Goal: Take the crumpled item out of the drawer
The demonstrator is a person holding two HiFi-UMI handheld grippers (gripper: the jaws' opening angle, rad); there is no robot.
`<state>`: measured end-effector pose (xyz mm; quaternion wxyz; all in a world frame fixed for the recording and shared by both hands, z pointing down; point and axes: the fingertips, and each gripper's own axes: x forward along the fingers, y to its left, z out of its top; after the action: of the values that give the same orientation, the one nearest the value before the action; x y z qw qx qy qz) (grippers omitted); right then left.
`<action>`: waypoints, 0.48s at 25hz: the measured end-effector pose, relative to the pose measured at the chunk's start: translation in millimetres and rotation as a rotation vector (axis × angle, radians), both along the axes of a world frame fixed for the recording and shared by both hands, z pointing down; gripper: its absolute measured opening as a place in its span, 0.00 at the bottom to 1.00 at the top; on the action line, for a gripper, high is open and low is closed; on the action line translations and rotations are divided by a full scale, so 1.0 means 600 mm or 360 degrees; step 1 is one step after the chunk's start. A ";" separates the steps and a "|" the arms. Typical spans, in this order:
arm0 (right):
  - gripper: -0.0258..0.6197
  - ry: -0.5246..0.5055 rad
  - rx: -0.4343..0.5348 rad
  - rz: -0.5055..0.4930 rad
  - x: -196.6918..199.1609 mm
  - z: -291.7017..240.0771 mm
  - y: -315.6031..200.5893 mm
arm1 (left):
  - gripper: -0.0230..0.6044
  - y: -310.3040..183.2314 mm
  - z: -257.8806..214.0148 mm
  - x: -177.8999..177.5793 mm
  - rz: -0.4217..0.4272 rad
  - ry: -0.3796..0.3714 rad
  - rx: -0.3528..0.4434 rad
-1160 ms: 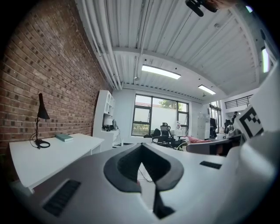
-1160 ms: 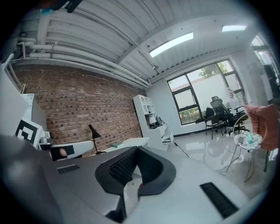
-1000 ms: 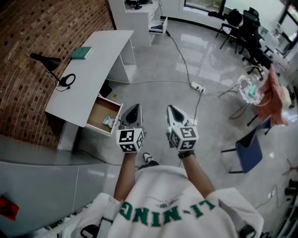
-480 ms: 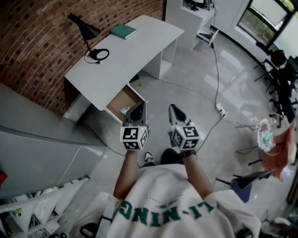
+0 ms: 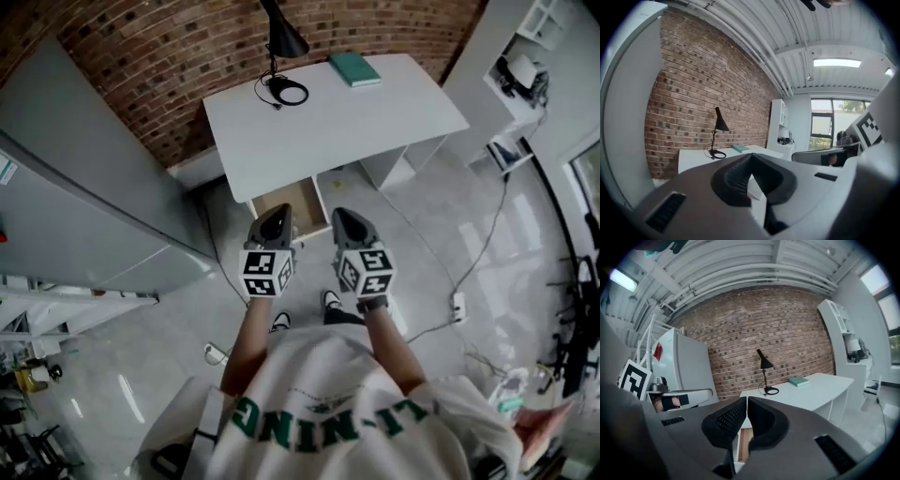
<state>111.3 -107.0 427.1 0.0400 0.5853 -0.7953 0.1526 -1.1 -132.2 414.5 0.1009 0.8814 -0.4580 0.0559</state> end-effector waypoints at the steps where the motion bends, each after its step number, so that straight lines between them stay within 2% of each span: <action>1: 0.05 0.0011 0.0000 -0.0068 -0.002 0.001 -0.017 | 0.04 -0.011 -0.001 -0.001 -0.0052 0.0001 0.0002; 5: 0.05 0.0008 -0.0008 -0.0280 0.002 0.008 -0.072 | 0.04 -0.043 0.008 0.001 -0.0233 -0.0016 -0.0025; 10: 0.05 -0.0075 -0.0112 -0.0434 0.018 0.051 -0.108 | 0.04 -0.046 0.034 0.010 -0.0390 -0.0079 -0.0075; 12: 0.05 -0.0096 -0.0148 -0.0506 0.005 0.071 -0.118 | 0.04 -0.047 0.051 -0.001 -0.0435 -0.0108 -0.0141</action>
<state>114.2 -177.9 469.9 0.0669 0.4449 -0.8707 0.1985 -1.8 -160.5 445.4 0.1309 0.8031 -0.5739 0.0917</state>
